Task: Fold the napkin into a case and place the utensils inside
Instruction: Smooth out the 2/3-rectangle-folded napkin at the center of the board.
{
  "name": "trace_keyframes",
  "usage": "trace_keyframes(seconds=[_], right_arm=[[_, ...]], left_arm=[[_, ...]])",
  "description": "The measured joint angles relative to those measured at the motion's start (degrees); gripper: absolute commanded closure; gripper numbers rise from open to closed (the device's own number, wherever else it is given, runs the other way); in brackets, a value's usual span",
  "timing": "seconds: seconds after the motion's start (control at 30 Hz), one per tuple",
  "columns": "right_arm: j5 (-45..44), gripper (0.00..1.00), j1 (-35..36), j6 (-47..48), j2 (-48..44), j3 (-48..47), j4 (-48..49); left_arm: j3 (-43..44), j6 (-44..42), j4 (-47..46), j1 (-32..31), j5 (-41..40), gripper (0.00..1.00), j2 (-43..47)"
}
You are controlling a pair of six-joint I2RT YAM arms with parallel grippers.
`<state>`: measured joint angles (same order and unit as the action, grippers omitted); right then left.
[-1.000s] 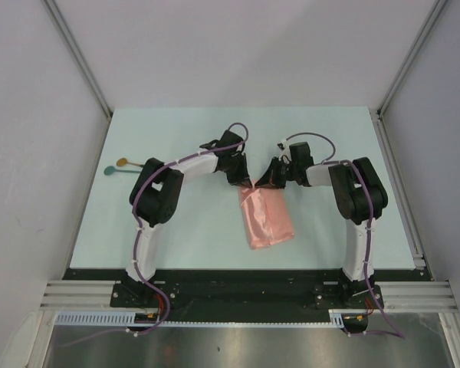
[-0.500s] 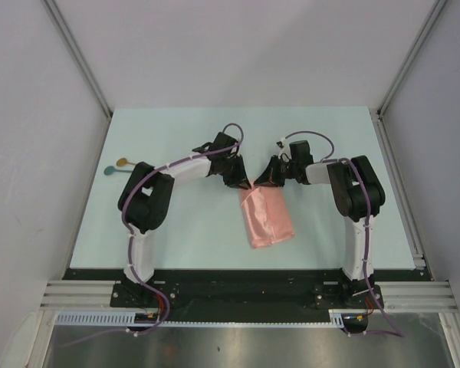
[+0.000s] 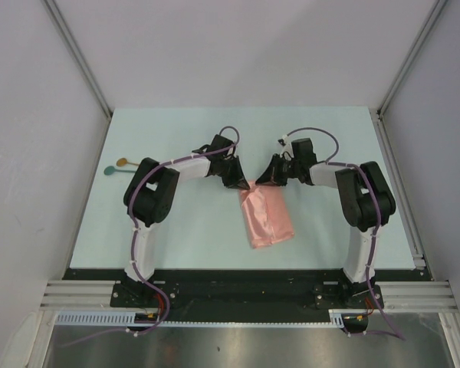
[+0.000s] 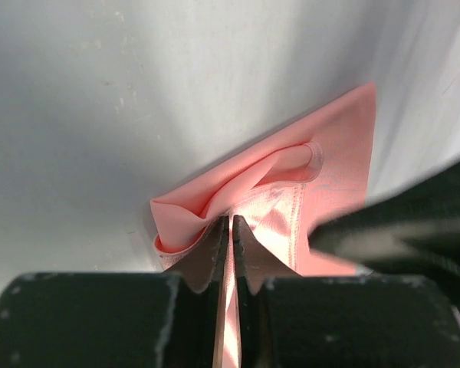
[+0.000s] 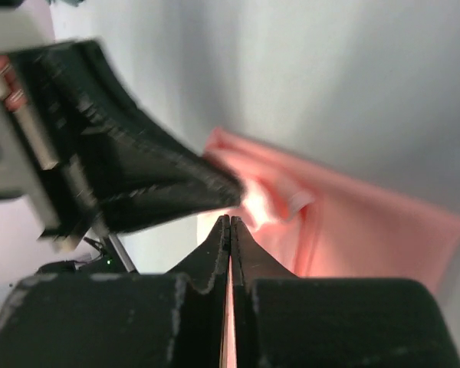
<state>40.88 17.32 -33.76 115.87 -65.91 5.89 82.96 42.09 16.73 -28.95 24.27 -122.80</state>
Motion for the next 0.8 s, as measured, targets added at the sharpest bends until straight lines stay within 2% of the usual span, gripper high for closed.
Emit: trace_keyframes(seconds=[0.2, 0.37, 0.5, 0.8], right_arm=[[1.01, 1.0, 4.74, -0.09, -5.64, 5.6, 2.67], [3.87, 1.0, 8.48, -3.45, -3.91, 9.46, 9.11], [5.18, 1.0, 8.59, -5.77, -1.55, 11.63, 13.46], [6.86, 1.0, 9.22, -9.33, 0.66, 16.41, 22.64]], left_arm=[[-0.07, 0.0, -0.37, 0.11, 0.15, 0.93, -0.09], [-0.5, 0.0, -1.09, 0.22, 0.42, 0.96, -0.09], [-0.52, 0.0, -1.16, 0.22, 0.46, 1.0, -0.09], [-0.52, 0.0, -1.11, 0.22, 0.42, 1.0, -0.09]])
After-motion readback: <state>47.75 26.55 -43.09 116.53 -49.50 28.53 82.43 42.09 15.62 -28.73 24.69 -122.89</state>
